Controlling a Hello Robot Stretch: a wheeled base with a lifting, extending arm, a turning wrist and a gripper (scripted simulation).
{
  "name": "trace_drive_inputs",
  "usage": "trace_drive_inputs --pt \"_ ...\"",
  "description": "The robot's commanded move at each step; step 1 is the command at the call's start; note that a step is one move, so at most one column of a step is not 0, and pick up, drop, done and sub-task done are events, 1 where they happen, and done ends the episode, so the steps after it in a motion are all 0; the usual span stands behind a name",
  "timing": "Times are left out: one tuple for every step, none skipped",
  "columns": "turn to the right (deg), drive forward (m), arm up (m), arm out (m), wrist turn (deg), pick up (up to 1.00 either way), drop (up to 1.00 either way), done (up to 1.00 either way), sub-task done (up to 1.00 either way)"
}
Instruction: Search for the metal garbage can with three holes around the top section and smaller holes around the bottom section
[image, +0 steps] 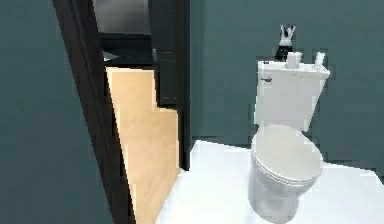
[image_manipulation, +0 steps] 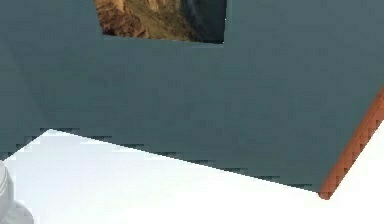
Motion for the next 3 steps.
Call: trace_drive_inputs --pt "6.0 0.00 0.00 0.00 0.0 0.00 0.00 0.00 0.00" --pt "0.0 0.90 0.00 0.00 0.0 0.00 0.00 0.00 0.00" --pt "-27.0 0.00 0.00 0.00 0.0 0.00 0.00 0.00 0.00"
